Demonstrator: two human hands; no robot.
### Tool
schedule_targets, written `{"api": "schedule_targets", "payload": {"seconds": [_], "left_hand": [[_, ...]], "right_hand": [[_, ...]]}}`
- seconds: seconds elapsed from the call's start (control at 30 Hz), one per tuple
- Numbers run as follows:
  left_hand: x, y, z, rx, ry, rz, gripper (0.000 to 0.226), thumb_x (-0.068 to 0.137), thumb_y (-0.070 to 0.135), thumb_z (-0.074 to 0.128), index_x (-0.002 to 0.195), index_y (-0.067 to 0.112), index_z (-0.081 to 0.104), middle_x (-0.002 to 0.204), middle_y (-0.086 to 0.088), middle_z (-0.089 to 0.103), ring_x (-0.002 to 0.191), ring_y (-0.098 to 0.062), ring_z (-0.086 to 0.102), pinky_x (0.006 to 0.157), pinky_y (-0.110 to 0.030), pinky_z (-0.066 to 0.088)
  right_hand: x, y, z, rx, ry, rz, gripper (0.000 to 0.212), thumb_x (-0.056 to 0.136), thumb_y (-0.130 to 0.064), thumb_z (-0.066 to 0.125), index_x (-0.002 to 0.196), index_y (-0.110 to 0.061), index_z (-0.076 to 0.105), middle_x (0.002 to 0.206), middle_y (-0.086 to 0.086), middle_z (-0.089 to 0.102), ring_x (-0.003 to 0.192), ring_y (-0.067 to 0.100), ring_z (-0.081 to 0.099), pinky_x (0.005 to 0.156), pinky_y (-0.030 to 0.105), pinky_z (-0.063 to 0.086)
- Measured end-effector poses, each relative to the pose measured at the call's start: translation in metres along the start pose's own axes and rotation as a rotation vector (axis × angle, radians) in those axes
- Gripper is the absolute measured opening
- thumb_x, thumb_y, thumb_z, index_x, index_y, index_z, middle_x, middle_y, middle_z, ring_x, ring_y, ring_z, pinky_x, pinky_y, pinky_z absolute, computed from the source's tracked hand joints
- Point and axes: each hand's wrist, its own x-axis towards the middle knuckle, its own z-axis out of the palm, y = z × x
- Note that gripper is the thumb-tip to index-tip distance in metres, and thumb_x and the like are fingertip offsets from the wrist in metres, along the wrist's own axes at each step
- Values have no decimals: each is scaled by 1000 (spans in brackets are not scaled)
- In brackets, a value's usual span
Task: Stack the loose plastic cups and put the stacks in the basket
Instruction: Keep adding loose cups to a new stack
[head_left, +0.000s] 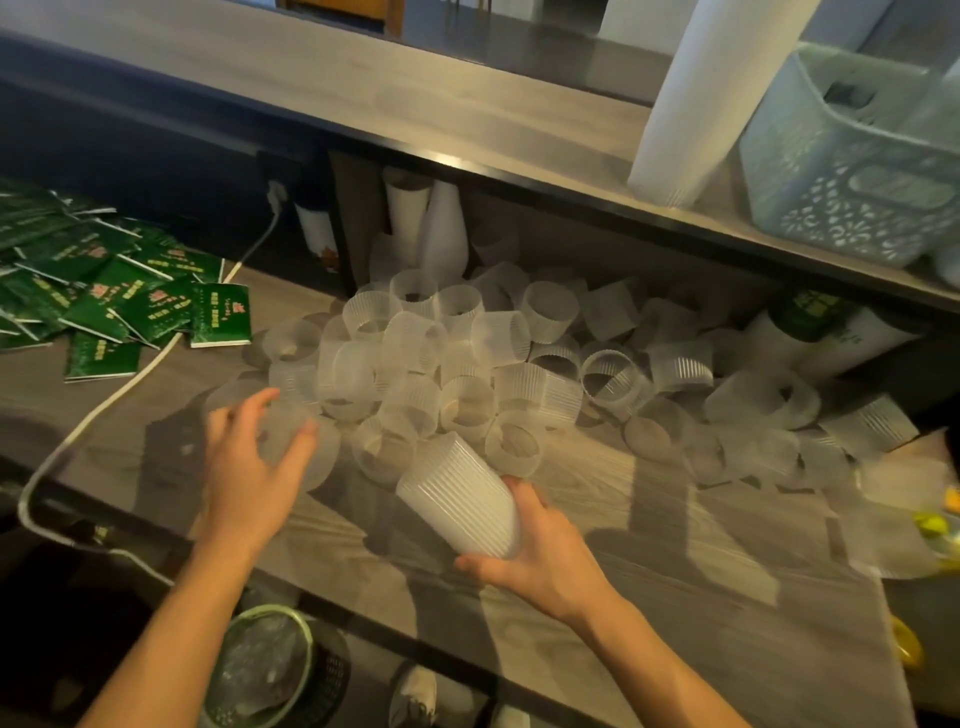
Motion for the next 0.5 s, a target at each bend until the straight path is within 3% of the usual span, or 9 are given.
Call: {"api": "schedule_targets", "payload": {"seconds": [0.13,0.23,0.3,0.43,0.5], "left_hand": [[-9,39,8,-238,-112,122,56,80,59,56,129,32,55,125,9,44,105,-6,48,83,-23,42],[-19,60,20,-355,-222,151,56,79,59,55,128,32,56,124,9,50,103,8,51,75,-9,44],[-26,67,29,-391,-313,146,56,81,57,54,130,32,55,124,10,55,103,9,54,75,-10,46],[-31,65,37,-367,-396,168,61,76,65,52,128,34,57,120,13,59,108,-1,57,87,-24,47],[-33,62,39,-314,-399,205,60,74,65,52,124,33,59,116,15,58,105,1,55,85,-18,44]], "right_hand": [[1,-1,-2,-9,18,-17,91,70,-65,76,140,-27,31,126,-7,46,108,12,51,89,31,49],[0,-1,-2,3,25,-47,91,69,-66,75,139,-30,31,128,-9,46,111,11,50,92,34,49],[-1,0,-2,7,30,-61,91,66,-68,74,138,-32,31,128,-10,47,112,11,51,94,36,49],[-5,8,-2,46,58,-58,90,63,-67,75,136,-34,35,126,-12,49,111,9,52,93,35,48],[-8,11,-1,44,59,-67,89,63,-66,76,136,-35,36,124,-13,49,109,7,51,93,34,47]]}}
